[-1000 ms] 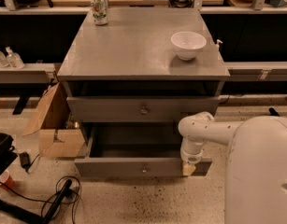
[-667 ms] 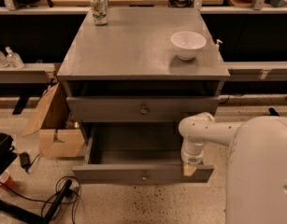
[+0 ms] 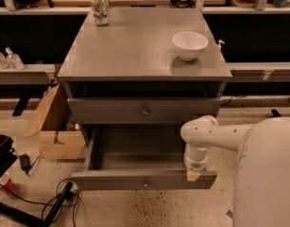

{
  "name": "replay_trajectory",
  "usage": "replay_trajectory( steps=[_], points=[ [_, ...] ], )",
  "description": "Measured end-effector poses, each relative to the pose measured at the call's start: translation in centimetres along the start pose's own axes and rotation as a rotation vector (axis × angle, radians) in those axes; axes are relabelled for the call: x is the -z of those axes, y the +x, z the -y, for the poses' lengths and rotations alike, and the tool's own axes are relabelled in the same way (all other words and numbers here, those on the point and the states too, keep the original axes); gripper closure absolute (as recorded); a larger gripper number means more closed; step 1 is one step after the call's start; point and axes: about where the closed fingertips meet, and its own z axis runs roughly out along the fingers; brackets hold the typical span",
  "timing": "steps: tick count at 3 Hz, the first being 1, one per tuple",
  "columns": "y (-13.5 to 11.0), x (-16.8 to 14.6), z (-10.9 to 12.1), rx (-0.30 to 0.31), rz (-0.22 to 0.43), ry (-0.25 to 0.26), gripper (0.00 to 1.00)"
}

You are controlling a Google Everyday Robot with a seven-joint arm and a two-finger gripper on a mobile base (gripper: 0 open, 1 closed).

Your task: Open middle drawer

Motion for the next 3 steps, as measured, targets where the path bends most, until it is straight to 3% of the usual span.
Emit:
replay_trajectory(
  steps=[2,3],
  points=[
    [1.3,1.4,-3.4,-0.075,-0.045,-0.021,1.0],
    [1.3,1.4,-3.4,-0.075,-0.045,-0.021,1.0]
  ],
)
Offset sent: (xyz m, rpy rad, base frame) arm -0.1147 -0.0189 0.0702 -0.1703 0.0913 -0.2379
